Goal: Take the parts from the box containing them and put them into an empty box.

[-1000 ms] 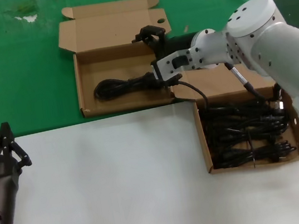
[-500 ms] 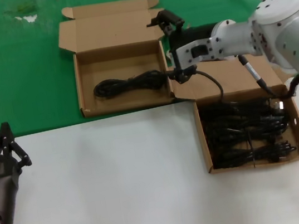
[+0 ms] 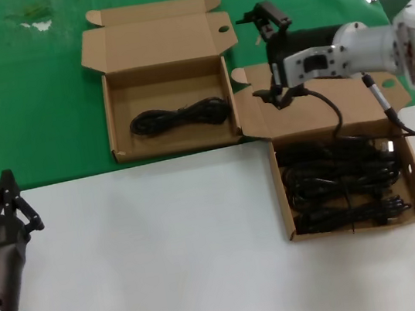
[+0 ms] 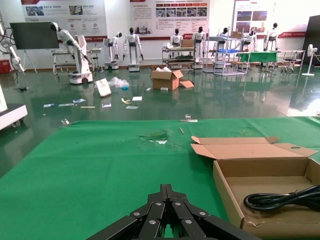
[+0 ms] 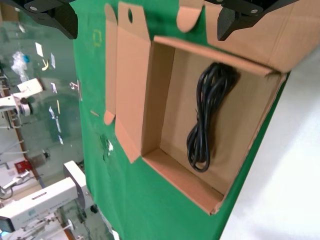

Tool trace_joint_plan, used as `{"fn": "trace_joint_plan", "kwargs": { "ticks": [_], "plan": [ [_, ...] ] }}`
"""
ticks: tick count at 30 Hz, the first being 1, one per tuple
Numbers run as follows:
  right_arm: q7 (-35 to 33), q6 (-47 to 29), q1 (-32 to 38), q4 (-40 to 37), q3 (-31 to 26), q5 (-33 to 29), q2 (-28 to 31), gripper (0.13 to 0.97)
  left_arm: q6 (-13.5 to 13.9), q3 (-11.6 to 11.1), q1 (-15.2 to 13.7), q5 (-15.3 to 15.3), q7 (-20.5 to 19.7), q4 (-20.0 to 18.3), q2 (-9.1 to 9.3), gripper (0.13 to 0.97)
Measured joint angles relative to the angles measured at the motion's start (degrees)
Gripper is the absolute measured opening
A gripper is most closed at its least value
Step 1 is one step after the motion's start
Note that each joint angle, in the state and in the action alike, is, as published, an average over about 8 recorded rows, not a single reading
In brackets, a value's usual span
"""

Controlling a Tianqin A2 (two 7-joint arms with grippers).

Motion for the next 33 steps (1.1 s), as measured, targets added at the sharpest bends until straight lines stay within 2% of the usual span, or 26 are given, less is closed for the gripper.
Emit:
{"fn": "trace_joint_plan", "kwargs": {
  "ticks": [6,19,33],
  "plan": [
    [1.2,-1.0,-2.9,4.6,1.2,0.3,3.3,0.966,0.0,0.0,0.0,0.0,0.0,0.0,0.0,0.14],
    [11.4,-0.9,-13.9,24.3,3.0,1.0,10.8,0.966,0.0,0.0,0.0,0.0,0.0,0.0,0.0,0.14],
    [12.3,-0.6,-15.0,25.9,3.3,1.2,11.2,0.966,0.0,0.0,0.0,0.0,0.0,0.0,0.0,0.162]
  ]
}}
